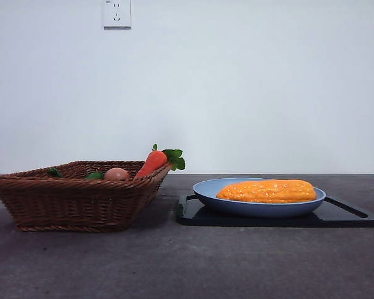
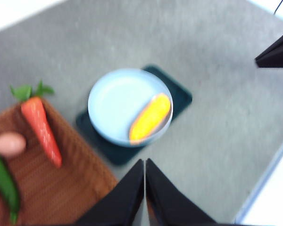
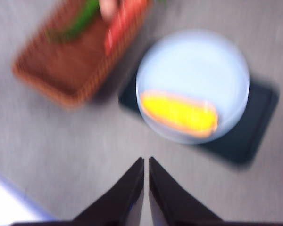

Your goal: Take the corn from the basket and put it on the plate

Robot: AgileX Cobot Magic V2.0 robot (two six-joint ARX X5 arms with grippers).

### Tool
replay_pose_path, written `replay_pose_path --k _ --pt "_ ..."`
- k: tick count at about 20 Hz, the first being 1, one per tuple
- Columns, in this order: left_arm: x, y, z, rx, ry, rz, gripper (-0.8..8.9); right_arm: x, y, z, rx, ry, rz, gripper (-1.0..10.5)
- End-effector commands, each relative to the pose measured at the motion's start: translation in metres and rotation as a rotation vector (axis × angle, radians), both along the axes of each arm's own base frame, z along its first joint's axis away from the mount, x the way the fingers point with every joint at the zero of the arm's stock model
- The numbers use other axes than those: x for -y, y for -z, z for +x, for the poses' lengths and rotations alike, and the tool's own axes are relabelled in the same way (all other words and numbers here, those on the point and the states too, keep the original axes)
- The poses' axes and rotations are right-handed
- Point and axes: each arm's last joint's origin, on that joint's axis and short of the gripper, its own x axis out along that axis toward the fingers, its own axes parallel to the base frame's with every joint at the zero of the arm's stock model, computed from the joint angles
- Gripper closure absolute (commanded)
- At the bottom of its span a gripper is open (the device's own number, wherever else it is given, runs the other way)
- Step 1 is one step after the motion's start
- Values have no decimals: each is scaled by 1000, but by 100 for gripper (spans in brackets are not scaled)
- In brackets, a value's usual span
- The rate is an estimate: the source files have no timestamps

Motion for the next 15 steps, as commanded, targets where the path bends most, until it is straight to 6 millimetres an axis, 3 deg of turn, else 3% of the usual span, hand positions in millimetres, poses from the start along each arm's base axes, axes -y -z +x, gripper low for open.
replay_pose_path --k 1,9,15 --pt "5 3 4 60 8 -47 806 0 5 -2 84 -11 29 943" --pt "-14 79 14 236 -136 -284 806 6 71 -10 461 81 165 943" --pt "-26 123 14 306 -194 -408 806 7 112 -9 520 127 229 943"
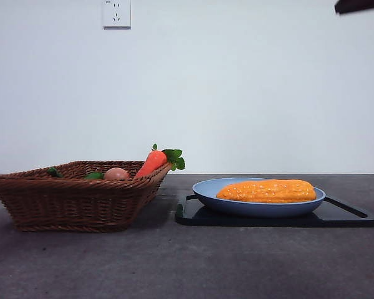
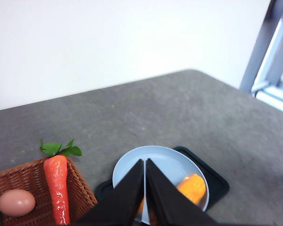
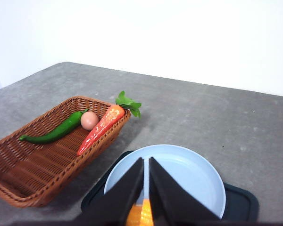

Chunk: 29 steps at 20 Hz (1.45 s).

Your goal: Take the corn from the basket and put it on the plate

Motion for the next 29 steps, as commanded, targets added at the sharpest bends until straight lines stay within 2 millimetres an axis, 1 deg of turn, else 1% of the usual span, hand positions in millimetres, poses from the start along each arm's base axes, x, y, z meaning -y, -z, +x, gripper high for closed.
replay_pose_path --k 1,6,8,10,27,28,29 --pt "-2 17 2 24 -21 -66 806 -1 17 2 1 15 49 943" --pt "-8 47 4 32 -49 -95 806 0 46 3 7 64 57 943" --pt "-10 56 5 35 -68 -101 806 1 53 3 -7 101 46 943" --pt "-13 60 6 21 -105 -101 806 2 54 4 -20 124 36 943" --pt "-13 61 7 16 -123 -99 806 2 53 4 -2 131 43 943" --pt "-14 61 7 30 -121 -76 806 2 53 4 -2 131 43 943" --pt "-14 61 7 88 -122 4 806 2 53 4 -2 131 43 943"
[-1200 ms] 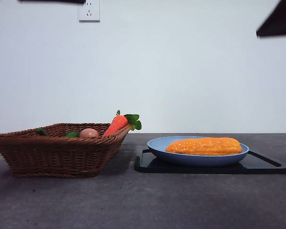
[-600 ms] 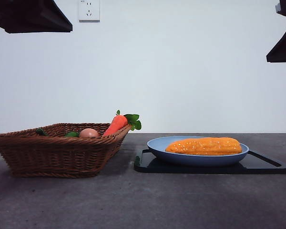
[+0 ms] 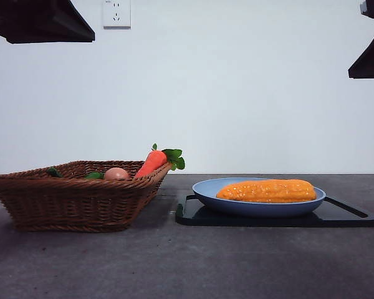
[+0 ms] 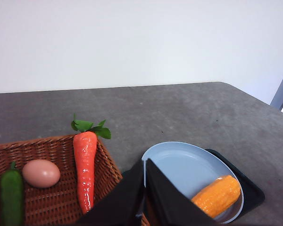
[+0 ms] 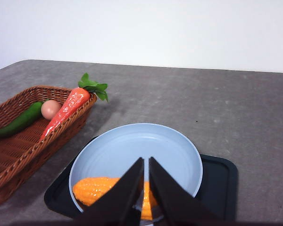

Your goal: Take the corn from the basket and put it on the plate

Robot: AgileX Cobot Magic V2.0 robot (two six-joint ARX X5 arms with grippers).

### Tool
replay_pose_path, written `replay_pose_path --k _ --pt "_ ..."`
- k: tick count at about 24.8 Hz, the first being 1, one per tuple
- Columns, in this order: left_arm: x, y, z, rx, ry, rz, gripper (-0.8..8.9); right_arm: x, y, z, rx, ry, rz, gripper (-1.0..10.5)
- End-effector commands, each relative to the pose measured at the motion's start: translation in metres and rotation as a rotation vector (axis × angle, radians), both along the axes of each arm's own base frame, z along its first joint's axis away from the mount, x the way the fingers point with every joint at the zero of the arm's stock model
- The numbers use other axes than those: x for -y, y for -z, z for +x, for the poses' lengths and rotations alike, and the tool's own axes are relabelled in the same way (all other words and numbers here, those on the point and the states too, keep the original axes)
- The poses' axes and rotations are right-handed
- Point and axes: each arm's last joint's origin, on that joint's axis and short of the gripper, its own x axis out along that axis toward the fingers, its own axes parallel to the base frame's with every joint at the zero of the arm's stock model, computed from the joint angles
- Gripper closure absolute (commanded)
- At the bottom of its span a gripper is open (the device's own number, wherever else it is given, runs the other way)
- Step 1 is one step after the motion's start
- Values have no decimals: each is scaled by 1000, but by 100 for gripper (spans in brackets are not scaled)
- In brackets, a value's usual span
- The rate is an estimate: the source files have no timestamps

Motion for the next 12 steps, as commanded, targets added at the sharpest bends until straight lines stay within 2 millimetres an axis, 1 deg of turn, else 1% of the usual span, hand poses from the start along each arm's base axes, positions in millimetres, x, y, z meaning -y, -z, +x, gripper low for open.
replay_pose_path --k 1,3,9,12 --pt "0 -4 1 131 -5 184 806 -1 -2 0 7 0 13 943" --pt "0 -4 1 172 0 255 806 -1 -2 0 7 0 13 943" --pt "-6 -14 -8 220 -11 229 805 -1 -2 0 7 0 13 943" --pt "-22 -19 -12 235 -69 263 806 -1 -2 0 7 0 14 943"
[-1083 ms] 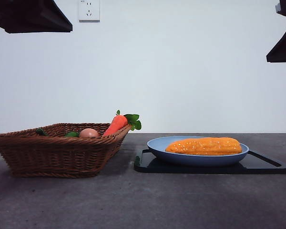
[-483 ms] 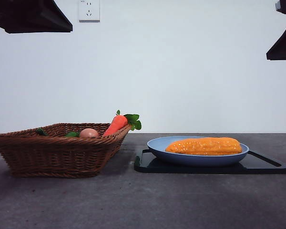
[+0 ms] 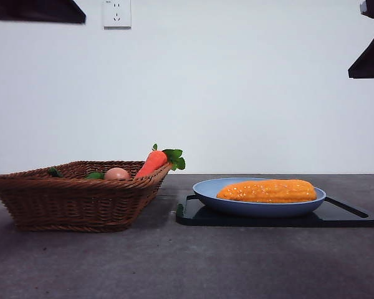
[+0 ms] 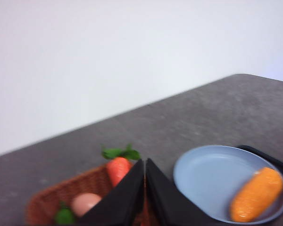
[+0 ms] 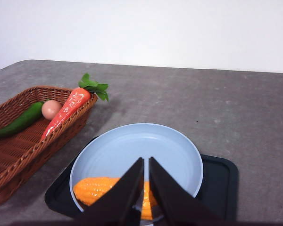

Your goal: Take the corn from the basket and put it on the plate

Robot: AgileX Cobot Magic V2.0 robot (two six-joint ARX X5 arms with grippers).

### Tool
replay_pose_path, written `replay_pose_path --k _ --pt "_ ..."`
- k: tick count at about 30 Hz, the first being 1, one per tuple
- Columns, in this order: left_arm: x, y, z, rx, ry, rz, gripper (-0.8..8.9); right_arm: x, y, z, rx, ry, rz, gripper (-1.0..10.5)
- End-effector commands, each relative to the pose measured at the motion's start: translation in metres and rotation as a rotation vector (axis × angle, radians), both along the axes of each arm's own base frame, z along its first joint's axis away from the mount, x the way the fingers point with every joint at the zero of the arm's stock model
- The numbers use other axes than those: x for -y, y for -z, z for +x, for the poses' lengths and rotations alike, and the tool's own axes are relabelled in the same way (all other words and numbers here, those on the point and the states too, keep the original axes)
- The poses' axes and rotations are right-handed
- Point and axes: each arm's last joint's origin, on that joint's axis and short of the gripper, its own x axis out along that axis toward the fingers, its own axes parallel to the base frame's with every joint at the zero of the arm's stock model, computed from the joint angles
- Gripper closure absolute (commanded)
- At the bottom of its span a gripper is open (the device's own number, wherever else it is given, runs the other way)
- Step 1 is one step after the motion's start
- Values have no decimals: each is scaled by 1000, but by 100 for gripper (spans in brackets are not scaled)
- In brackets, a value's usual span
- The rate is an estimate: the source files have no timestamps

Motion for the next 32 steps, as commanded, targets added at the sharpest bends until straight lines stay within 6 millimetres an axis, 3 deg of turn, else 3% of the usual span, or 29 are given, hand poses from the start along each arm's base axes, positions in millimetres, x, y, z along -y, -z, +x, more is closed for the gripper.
replay_pose_path --k 1,7,11,16,22,32 --pt "-18 -5 -4 8 -77 36 806 -1 -2 0 7 -1 13 943" --pt "-67 9 -18 -173 -334 70 806 -1 -2 0 7 -1 13 943" --pt "-85 27 -29 -84 -455 34 806 -1 -2 0 8 -1 14 943" --pt "-91 69 -42 66 -490 -47 806 -1 -2 0 7 -1 13 943" --pt "-93 108 -49 -1 -506 -98 806 -1 -2 0 7 -1 14 943" --pt "-98 127 -58 -162 -562 -74 806 -1 -2 0 8 -1 14 943"
